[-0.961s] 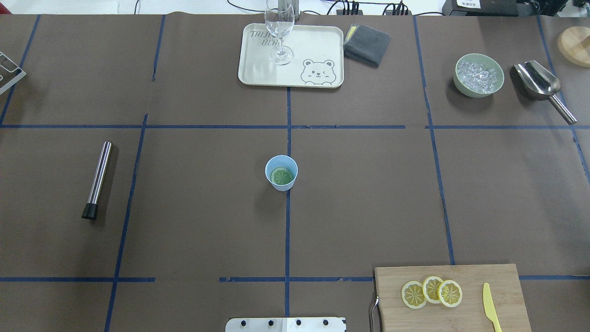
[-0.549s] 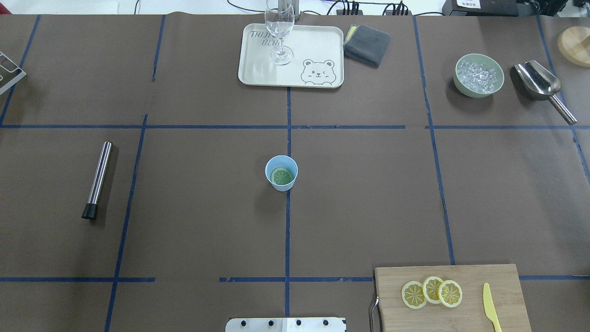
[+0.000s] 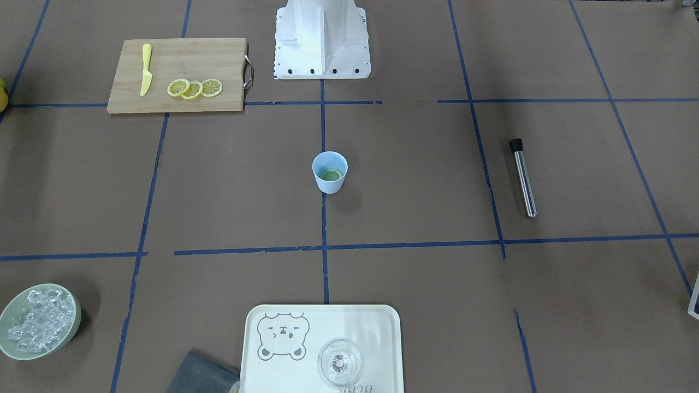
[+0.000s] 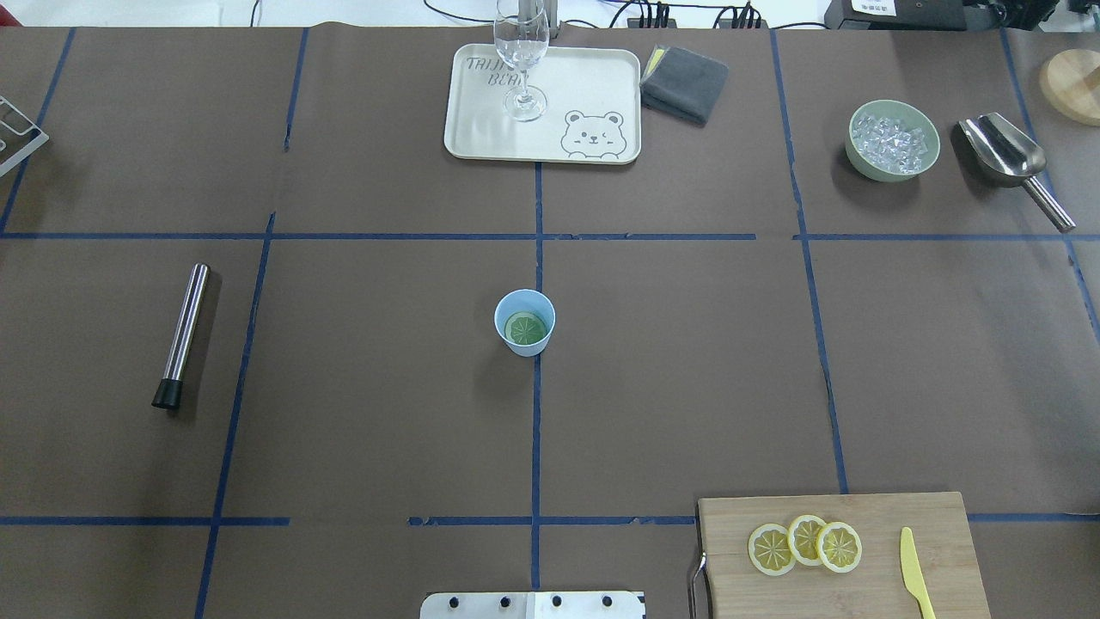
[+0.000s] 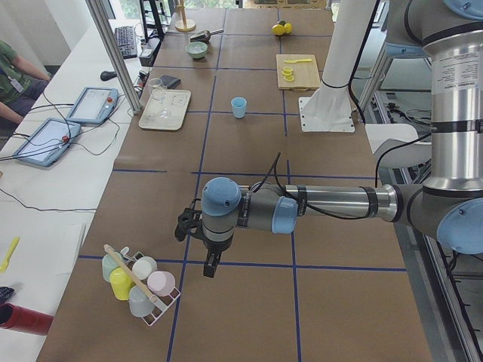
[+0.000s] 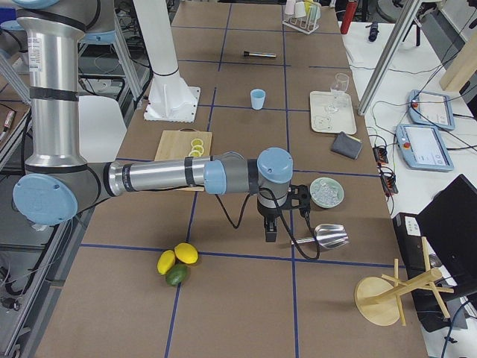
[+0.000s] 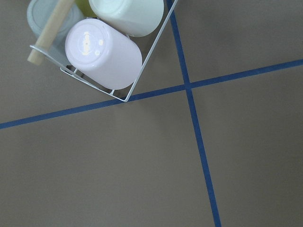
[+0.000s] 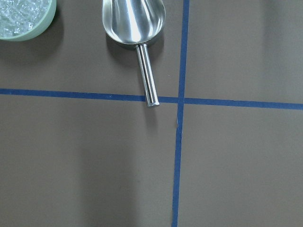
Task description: Squeeze lemon into cup
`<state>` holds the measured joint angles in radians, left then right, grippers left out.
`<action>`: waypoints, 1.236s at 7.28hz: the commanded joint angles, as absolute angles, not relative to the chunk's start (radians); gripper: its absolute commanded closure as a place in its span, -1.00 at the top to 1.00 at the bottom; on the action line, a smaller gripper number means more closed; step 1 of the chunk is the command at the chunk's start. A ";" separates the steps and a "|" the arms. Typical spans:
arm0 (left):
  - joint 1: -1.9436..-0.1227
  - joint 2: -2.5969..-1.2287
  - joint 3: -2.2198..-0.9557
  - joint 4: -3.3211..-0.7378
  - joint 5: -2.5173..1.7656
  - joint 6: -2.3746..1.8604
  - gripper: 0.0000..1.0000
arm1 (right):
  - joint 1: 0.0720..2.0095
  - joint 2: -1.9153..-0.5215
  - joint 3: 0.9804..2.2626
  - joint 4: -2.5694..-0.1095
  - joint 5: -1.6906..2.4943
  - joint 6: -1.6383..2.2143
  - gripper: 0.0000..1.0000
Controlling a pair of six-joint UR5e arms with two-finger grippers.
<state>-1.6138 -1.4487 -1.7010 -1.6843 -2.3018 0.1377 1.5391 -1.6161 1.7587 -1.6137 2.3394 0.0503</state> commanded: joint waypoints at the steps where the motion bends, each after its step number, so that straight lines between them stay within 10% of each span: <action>1: -1.614 -1.448 -1.709 -1.622 -2.304 0.135 1.00 | 1.537 -1.617 1.759 -1.612 2.339 0.043 1.00; 9: -1.611 -1.465 -1.724 -1.643 -2.303 0.147 1.00 | 1.537 -1.749 1.749 -1.592 2.332 -0.051 1.00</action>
